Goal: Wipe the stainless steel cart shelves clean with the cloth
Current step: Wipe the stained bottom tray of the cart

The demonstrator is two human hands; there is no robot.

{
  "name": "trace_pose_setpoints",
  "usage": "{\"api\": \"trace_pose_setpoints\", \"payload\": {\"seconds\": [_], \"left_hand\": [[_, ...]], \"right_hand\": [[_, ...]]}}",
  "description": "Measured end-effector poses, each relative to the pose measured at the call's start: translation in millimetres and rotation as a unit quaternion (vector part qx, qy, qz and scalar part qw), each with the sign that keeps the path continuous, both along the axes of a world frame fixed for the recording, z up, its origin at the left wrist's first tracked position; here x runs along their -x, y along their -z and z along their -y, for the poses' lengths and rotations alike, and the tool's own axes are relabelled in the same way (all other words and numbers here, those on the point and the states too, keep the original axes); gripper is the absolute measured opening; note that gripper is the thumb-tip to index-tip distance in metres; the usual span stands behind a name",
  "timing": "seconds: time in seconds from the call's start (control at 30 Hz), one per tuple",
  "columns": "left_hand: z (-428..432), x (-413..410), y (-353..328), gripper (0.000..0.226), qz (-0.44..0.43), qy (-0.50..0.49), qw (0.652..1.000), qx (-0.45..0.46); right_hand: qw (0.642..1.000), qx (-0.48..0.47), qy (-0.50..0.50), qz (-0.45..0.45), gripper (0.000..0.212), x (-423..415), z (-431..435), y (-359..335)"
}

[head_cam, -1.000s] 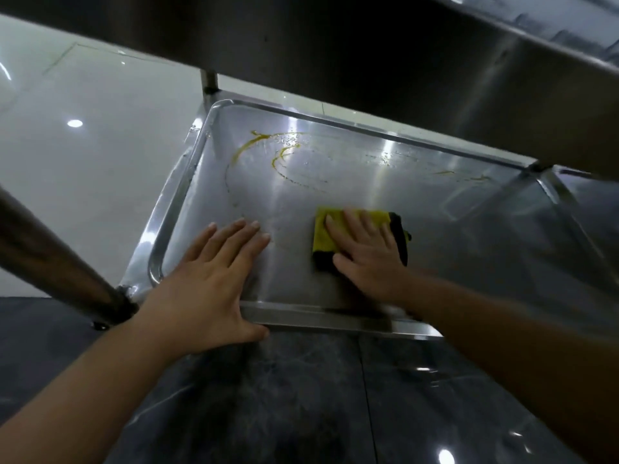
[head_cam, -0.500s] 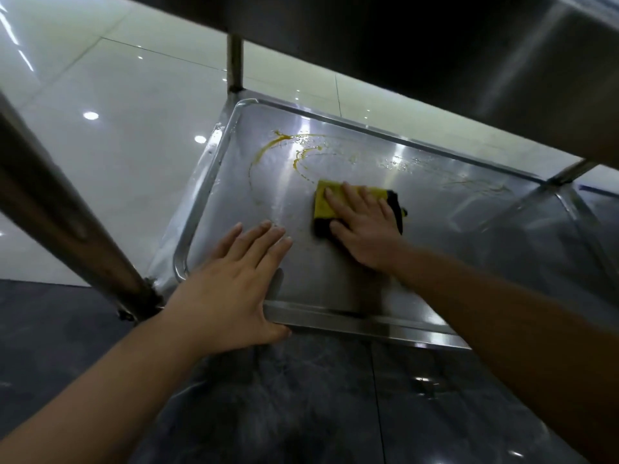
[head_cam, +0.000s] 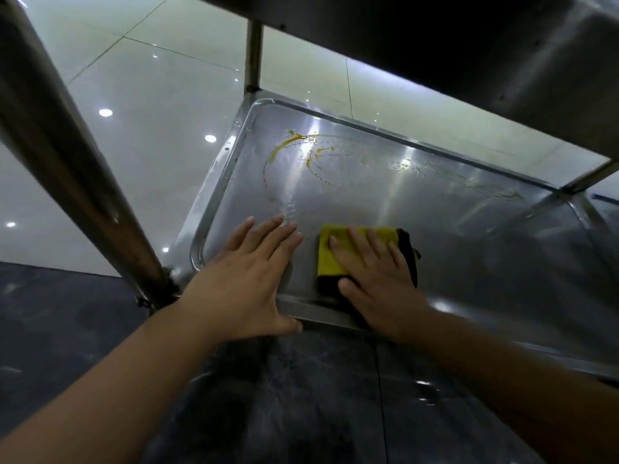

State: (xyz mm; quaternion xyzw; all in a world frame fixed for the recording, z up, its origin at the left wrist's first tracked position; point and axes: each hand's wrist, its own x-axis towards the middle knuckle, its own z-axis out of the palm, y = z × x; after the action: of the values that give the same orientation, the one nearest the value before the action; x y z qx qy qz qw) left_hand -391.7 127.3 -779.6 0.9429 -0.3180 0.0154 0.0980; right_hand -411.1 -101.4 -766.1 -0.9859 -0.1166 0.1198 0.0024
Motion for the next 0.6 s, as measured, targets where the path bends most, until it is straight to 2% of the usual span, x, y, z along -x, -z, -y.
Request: {"api": "trace_pose_setpoints", "payload": {"seconds": [0.13, 0.23, 0.33, 0.4, 0.53, 0.6], "left_hand": [[0, 1, 2, 0.118, 0.012, -0.001, 1.000, 0.012], [0, 1, 4, 0.119, 0.014, -0.002, 1.000, 0.011], [0, 0, 4, 0.120, 0.017, -0.003, 1.000, 0.010], [0, 0, 3, 0.116, 0.027, -0.002, 1.000, 0.014], [-6, 10, 3, 0.107, 0.030, -0.007, 0.999, 0.013], [-17, 23, 5, 0.102, 0.027, -0.024, 0.999, 0.040]], "right_hand": [[0.997, -0.040, -0.065, -0.010, 0.052, 48, -6, 0], [0.998, -0.017, -0.059, 0.012, 0.059, 25, -9, -3], [0.999, 0.006, 0.007, 0.041, 0.064, -30, -15, 2], [0.997, -0.006, 0.051, 0.050, 0.059, -75, -18, 5], [0.991, -0.019, 0.129, 0.017, 0.056, -153, -23, -3], [0.986, -0.034, 0.161, 0.001, 0.056, -170, -26, -5]]}}
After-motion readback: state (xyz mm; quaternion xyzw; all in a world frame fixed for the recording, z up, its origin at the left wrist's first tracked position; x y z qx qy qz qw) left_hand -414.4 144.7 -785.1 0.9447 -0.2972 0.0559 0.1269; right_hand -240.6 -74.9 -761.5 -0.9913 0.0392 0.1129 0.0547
